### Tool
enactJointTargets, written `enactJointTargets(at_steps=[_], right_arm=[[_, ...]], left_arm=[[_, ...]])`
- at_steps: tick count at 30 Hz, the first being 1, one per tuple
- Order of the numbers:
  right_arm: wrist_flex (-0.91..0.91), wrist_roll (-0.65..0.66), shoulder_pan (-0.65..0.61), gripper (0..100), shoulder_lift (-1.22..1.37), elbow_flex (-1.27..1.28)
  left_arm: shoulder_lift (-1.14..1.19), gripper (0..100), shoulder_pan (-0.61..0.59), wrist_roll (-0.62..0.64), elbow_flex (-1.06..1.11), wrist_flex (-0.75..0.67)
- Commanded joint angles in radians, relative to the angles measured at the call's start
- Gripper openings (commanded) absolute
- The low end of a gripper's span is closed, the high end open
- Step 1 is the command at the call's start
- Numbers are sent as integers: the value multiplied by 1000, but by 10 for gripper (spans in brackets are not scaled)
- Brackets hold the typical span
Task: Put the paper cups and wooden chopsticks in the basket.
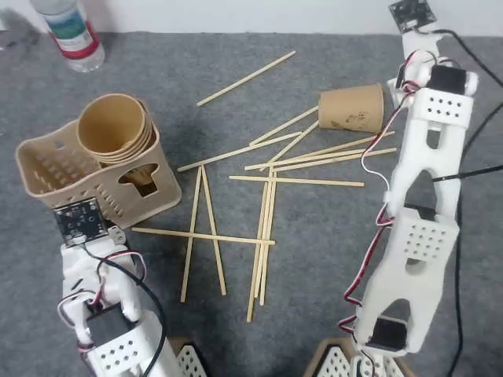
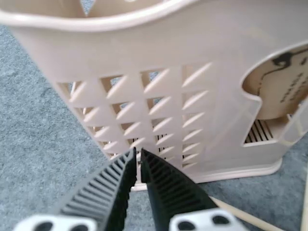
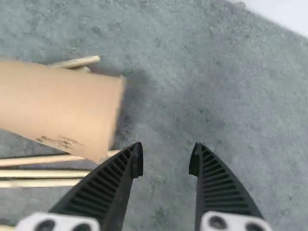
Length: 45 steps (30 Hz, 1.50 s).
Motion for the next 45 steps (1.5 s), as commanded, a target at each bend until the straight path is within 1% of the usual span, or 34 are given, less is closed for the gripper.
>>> enactJointTargets(at_steps=[1,2,3,4,5,7,9,11,13,14,18,20,22,23,26,29,33,35,37,41,43,45], right_arm=[[8,-8,-104,86,-88,-58],[5,-2,-142,20,-96,-75],[-2,0,-180,0,-104,-87],[-24,2,-217,29,-101,-92],[-56,2,-251,35,-90,-92],[-113,2,-323,8,-58,-91],[-170,2,-386,10,-7,-91],[-257,5,-407,10,48,-97],[-331,41,-381,8,90,-98],[-325,77,-380,8,96,-98],[-189,210,-400,9,93,-97],[-130,227,-415,9,93,-97],[-107,233,-430,9,90,-112],[-99,233,-430,8,87,-137],[-87,226,-374,8,70,-209],[21,203,-331,8,53,-315],[216,83,-286,8,42,-511],[285,41,-259,8,50,-634],[302,23,-231,8,33,-634],[325,12,-174,8,16,-635],[348,12,-147,8,15,-635],[383,-9,-116,8,15,-635]], left_arm=[[-15,17,5,-14,-4,3],[-15,17,5,-14,-4,3],[-15,17,5,-14,-4,3],[-15,17,5,-14,-4,3],[-15,17,5,-14,-4,3],[-15,17,5,-14,-4,3],[-15,17,5,-14,-4,5],[-15,17,5,-14,-4,5],[-15,17,5,-14,-4,5],[-15,17,5,-14,-4,5],[-15,17,6,-14,-4,5],[-14,17,25,-14,-4,5],[-17,17,48,-15,-4,23],[-17,17,51,-17,-4,26],[-17,17,54,-15,-4,29],[-18,17,64,-9,-5,25],[-20,17,166,-9,-10,-5],[-20,17,204,-12,-44,31],[-20,17,235,-14,-104,83],[-20,18,348,-17,-259,183],[-20,17,443,-17,-321,186],[-20,16,562,-15,-363,135]])
